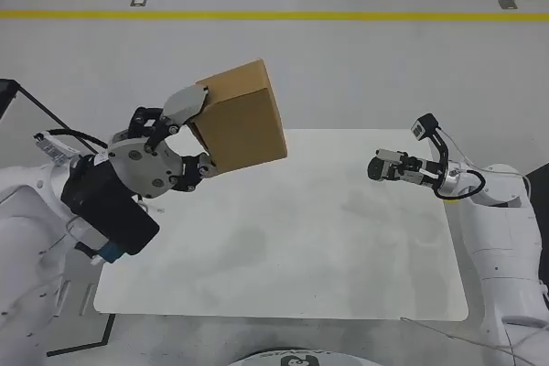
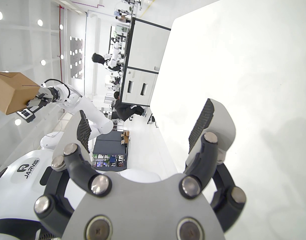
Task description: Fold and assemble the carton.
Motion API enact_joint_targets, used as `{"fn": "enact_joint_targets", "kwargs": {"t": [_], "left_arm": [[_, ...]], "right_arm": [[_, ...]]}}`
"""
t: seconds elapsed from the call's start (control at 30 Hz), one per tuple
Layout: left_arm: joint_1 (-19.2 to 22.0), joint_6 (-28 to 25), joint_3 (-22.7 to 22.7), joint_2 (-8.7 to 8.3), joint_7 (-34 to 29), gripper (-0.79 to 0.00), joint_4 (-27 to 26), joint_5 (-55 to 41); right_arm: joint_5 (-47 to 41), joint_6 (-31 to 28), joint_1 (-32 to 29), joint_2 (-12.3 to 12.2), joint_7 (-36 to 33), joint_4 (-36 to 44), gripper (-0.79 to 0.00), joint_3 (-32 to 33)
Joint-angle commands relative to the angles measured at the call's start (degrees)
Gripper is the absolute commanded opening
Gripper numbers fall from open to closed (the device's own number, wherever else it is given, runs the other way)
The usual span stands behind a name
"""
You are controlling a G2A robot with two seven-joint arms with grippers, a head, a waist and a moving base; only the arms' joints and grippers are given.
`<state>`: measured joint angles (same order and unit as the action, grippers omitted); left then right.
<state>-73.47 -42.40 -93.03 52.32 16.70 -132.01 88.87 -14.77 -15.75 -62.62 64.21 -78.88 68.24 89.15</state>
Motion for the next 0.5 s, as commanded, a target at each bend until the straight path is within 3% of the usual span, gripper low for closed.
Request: {"fn": "enact_joint_targets", "kwargs": {"t": [0.0,0.13,0.2,0.47], "left_arm": [[0.0,0.1,0.0,0.00,0.1,-0.785,0.0,0.1],[-0.2,0.2,0.1,0.01,0.0,-0.785,0.1,0.1],[-1.8,-2.3,1.3,-0.06,-0.2,-0.785,0.6,-0.7],[-8.9,-0.9,3.3,0.58,0.8,-0.785,3.1,-17.1]], "right_arm": [[0.0,0.0,0.0,0.0,0.0,0.0,0.000,0.0],[0.0,0.0,0.0,0.0,0.0,0.0,0.000,0.0],[0.0,0.0,0.0,0.0,0.0,0.0,0.000,0.0],[0.0,0.0,0.0,0.0,0.0,0.0,0.000,0.0]]}}
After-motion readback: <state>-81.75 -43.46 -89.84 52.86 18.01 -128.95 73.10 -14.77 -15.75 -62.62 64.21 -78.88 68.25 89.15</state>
